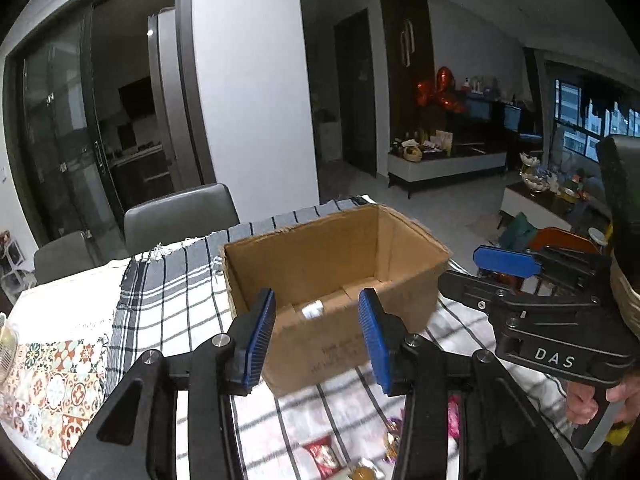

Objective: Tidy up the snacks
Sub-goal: 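Carry the candy and biscuit packet into the box and release both, then return both tools to the remaining snacks on the table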

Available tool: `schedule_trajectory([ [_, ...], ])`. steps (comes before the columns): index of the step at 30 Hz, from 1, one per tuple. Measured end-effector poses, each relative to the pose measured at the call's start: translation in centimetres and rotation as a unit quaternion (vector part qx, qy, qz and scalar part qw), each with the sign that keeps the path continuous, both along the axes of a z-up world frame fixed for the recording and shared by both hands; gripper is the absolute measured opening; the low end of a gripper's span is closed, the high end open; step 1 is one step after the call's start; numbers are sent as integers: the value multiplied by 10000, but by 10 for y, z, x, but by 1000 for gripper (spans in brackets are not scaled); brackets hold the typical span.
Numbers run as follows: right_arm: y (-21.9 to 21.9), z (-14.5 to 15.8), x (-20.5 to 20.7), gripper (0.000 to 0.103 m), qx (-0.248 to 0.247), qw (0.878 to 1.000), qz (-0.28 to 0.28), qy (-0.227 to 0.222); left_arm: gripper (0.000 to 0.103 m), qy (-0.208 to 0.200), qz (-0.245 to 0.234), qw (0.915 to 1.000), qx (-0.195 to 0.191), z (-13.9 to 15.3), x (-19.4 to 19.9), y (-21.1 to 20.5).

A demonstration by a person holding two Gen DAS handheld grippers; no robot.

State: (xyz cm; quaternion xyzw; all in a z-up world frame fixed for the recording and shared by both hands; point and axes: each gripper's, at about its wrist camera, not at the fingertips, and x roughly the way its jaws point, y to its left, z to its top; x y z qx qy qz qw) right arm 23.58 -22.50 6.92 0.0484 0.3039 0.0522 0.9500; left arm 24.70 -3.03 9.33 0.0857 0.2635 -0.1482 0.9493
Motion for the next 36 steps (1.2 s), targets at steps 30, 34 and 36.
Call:
schedule_trajectory([
  [30,-26,-102,-96,51,-117,9952,-498,834,42,600,-262,9976,204,-102,-71,-28],
  [34,-32,-119,-90,50,-33,9926,-587,1065,36,864,-263,9958,156,-119,-62,-31],
  [36,-35,-127,-86,49,12,9909,-626,1190,35,991,-276,9946,107,-127,-56,-32],
])
